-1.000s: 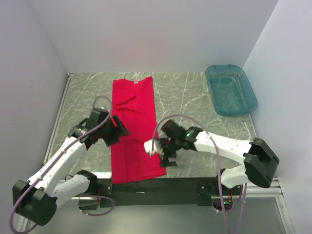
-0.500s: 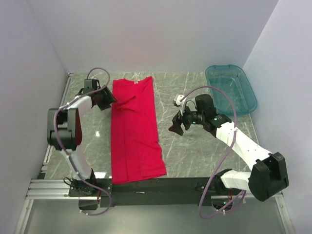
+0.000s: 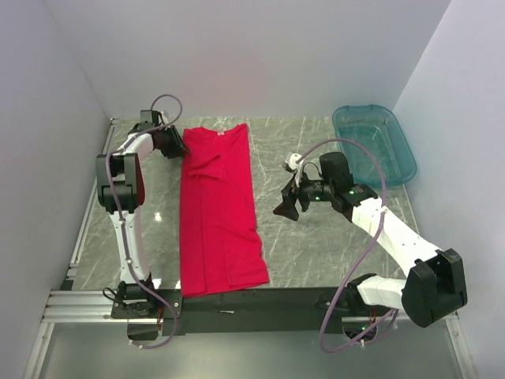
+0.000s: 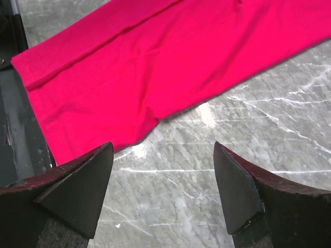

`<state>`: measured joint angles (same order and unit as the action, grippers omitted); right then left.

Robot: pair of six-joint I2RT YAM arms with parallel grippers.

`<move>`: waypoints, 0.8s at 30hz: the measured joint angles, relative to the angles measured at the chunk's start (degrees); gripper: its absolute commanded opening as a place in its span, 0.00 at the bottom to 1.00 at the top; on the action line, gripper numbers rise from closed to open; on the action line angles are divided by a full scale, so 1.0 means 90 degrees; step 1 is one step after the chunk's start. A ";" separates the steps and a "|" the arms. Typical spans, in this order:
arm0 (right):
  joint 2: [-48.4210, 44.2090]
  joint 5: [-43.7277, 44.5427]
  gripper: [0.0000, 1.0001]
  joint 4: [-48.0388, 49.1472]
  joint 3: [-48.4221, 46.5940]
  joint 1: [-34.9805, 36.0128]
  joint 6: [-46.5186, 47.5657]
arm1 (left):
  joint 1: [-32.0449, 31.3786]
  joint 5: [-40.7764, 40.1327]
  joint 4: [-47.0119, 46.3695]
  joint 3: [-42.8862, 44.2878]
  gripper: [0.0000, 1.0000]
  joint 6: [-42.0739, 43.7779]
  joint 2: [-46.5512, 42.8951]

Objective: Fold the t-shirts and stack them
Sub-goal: Fold the tshirt

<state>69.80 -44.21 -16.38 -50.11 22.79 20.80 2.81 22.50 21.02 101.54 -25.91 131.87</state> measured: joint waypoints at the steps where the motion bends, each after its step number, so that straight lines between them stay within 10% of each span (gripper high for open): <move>1: -0.0002 -0.0024 0.84 0.0000 0.0000 -0.0034 -0.0007 | 0.0000 0.0010 0.0075 0.0165 0.27 0.0024 0.0097; 6: -0.0002 -0.0129 0.84 0.0000 0.0000 -0.0121 -0.0046 | 0.0000 0.0068 0.0510 0.0996 0.06 0.0073 0.0629; 17: 0.0063 -0.0214 0.84 0.0000 0.0000 -0.0180 -0.0049 | 0.0017 0.0017 0.0789 0.2667 0.01 -0.0352 0.1613; 24: 0.0430 -0.0228 0.84 -0.0219 -0.0002 -0.0148 0.0289 | 0.0119 0.0194 0.0644 0.3111 0.47 -0.0748 0.1928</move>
<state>73.67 -46.26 -18.35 -50.13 21.45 23.40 3.88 24.25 26.81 129.54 -32.64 149.23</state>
